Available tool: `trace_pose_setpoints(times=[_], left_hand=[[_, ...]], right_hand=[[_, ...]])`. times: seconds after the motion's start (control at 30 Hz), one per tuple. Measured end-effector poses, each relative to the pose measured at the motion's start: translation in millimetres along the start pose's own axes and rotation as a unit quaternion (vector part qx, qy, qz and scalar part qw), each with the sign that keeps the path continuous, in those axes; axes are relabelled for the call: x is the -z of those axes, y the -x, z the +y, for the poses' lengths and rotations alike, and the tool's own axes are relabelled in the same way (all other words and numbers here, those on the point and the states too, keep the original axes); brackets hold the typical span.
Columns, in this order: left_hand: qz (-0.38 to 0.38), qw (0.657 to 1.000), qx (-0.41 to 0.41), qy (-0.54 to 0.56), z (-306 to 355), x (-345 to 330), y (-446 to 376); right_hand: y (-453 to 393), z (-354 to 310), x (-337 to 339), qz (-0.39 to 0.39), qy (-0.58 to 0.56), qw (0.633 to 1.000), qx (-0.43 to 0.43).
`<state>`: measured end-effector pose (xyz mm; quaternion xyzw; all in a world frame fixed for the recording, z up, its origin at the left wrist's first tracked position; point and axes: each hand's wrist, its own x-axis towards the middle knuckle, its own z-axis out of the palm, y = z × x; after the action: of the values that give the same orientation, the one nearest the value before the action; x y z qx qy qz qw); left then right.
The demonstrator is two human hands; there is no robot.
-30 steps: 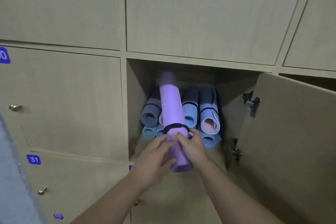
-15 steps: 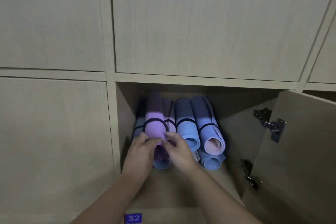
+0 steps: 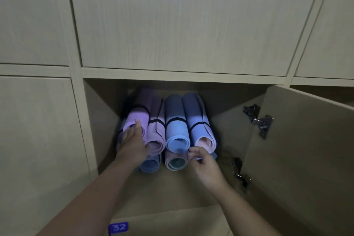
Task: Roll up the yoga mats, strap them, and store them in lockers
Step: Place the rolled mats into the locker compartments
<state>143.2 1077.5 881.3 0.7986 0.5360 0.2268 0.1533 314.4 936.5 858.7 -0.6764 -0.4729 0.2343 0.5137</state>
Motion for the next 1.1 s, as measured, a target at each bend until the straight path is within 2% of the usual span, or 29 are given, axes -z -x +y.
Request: trace_pose_setpoints(times=[0.1,0.23,0.37,0.53,0.63,0.77,0.93,1.1], left_hand=[[0.048,0.998,-0.028,0.011,3,-6,18],[0.09,0.989,-0.083,0.079,10,-19,71],[0.108,0.988,-0.071,0.089,26,-26,144],[0.064,0.991,-0.074,0.097,31,-39,227],[0.039,0.991,-0.08,0.099,30,-41,268],[0.028,0.991,-0.079,0.101,34,-33,322],[0.034,0.987,-0.115,0.104,39,-19,417],[-0.025,0.988,-0.111,0.108,31,-16,538]], right_hand=[[9,7,16,0.006,0.001,1.0,0.006],[28,16,24,0.004,-0.008,1.0,0.012],[55,32,22,-0.005,-0.026,0.999,0.024],[110,44,13,-0.071,-0.044,0.997,0.003],[146,45,15,-0.085,-0.049,0.995,0.012],[193,44,28,-0.069,-0.064,0.996,0.009],[283,49,43,-0.017,-0.11,0.994,-0.007],[418,61,52,-0.017,-0.088,0.994,-0.063]])
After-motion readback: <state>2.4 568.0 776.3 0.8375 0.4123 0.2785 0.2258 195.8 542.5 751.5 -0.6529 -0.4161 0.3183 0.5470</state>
